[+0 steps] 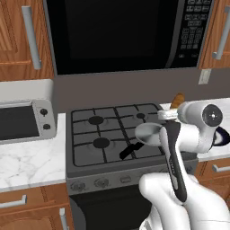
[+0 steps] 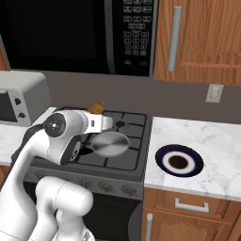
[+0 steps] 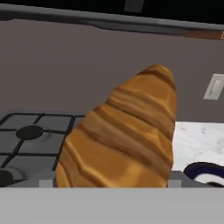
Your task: Pick the croissant and place it on the pan. Then turn on the stove to warm the croissant.
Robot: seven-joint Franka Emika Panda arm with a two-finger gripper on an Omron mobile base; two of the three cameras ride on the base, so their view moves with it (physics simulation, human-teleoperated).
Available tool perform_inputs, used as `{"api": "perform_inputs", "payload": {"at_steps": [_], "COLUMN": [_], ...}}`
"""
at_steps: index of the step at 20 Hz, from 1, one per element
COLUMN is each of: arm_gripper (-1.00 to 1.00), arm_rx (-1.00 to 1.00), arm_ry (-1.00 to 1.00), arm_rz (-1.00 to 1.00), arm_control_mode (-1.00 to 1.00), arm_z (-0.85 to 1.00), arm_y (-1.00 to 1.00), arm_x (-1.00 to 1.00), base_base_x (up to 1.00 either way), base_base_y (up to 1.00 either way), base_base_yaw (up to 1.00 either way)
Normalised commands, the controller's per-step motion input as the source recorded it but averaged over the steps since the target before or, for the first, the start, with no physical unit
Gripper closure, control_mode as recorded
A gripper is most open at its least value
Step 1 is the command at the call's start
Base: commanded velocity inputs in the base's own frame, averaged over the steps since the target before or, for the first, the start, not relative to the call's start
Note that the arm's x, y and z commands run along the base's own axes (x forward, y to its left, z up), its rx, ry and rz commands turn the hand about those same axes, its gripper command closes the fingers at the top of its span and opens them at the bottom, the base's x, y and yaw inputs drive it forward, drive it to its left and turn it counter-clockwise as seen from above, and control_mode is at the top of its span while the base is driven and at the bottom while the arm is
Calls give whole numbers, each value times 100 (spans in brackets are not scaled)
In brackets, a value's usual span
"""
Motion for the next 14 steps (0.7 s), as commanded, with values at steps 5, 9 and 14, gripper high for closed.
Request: {"api": "perform_inputs", "payload": {"at_steps": [5,9,14], "arm_gripper": [100,100,100], "arm_rx": [-2,0,-3], "arm_ry": [-1,0,2], "arm_rz": [2,0,0], "arm_control_mode": [-100,-100,-100], "arm_z": [0,-38,-61], "arm_y": [20,0,0], "arm_x": [-1,9,24], "base_base_x": [0,0,0], "base_base_y": [0,0,0], "base_base_yaw": [0,0,0]}}
